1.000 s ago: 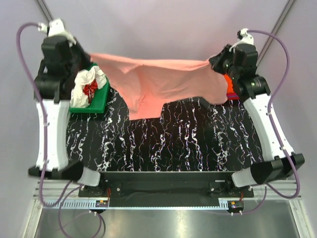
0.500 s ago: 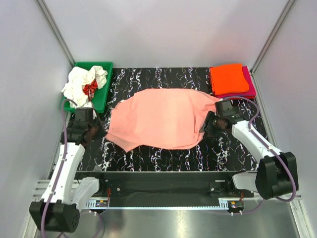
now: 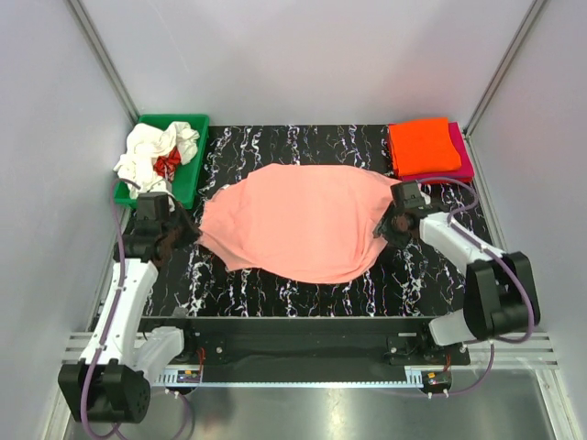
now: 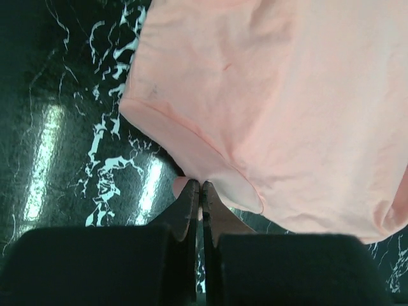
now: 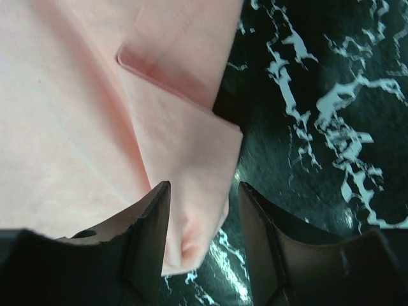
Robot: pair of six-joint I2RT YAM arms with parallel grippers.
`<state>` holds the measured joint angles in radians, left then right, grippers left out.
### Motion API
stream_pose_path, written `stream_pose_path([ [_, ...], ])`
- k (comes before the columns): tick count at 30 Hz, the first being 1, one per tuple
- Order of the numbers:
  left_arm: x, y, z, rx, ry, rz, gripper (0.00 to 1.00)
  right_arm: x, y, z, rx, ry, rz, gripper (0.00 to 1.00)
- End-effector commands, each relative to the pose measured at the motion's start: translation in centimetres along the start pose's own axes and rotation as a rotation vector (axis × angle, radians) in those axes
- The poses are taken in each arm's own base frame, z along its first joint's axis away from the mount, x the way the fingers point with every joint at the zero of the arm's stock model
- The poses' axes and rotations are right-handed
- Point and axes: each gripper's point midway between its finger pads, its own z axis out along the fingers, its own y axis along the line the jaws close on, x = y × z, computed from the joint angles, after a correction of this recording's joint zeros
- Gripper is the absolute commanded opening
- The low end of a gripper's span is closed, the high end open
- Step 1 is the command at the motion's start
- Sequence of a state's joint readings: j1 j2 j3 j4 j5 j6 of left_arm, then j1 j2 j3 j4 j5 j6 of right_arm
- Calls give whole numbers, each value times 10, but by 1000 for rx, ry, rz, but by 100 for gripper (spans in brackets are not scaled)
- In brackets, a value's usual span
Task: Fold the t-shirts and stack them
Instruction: Flatten the tshirt out
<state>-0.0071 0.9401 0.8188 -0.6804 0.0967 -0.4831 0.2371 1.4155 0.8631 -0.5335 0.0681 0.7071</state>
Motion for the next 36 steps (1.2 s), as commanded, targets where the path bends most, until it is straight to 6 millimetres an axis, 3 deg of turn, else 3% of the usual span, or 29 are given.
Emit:
stream_pose_path([
  [1, -36, -12, -15, 38, -154, 13, 0, -44, 38, 8, -94, -117, -44, 53],
  [6, -22, -10, -6, 58, -123, 25, 0, -46, 46, 48, -46, -51, -86, 54],
  [11, -10, -10, -1, 85, -95, 33, 0, -62, 48, 48, 11, -66, -102, 53],
  [16, -7, -13, 0, 107, -84, 44, 0, -72, 75, 43, -46, -87, -146, 53],
  [19, -7, -16, 0, 124, -82, 45, 0, -64, 96, 48, -93, -57, -196, 54],
  [25, -5, -18, -1, 139, -78, 53, 0, -46, 116, 82, -109, 15, -283, 56],
  [28, -6, -19, -2, 143, -84, 54, 0, -47, 126, 96, -113, 16, -332, 49],
  [29, -6, -19, -1, 144, -82, 54, 0, -47, 129, 102, -111, 14, -348, 29],
  [31, -6, -20, -2, 150, -83, 53, 0, -56, 153, 98, -167, -34, -383, 5],
  [32, -5, -20, -2, 152, -81, 53, 0, -59, 167, 92, -208, -52, -395, 0],
  [36, -6, -21, -2, 155, -85, 54, 0, -90, 233, 45, -369, -230, -460, 0],
])
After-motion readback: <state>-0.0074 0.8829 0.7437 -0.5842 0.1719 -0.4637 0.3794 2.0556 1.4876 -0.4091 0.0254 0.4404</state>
